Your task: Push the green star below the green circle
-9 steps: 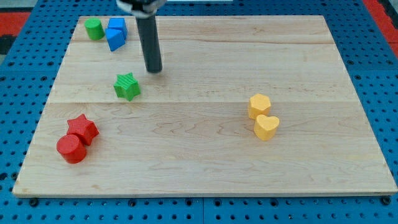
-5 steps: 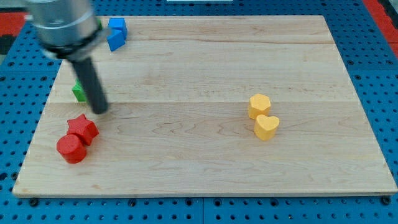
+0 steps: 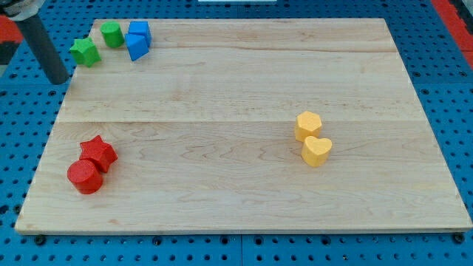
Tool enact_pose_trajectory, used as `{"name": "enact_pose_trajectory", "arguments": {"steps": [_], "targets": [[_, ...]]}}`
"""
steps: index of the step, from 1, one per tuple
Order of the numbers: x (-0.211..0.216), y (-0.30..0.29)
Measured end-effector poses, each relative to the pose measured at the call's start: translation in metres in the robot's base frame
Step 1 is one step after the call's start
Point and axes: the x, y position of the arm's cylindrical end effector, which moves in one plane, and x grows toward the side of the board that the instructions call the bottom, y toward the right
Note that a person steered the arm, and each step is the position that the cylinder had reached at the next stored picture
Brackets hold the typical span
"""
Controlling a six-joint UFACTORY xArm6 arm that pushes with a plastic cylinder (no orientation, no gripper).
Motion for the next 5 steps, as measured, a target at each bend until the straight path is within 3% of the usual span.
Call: {"name": "enact_pose_trajectory", "arguments": {"steps": [2,3,4,5], "targets": [[-0.077,0.003],[-0.074,0.022],[-0.056,0.072],[0.018,0.146]]}}
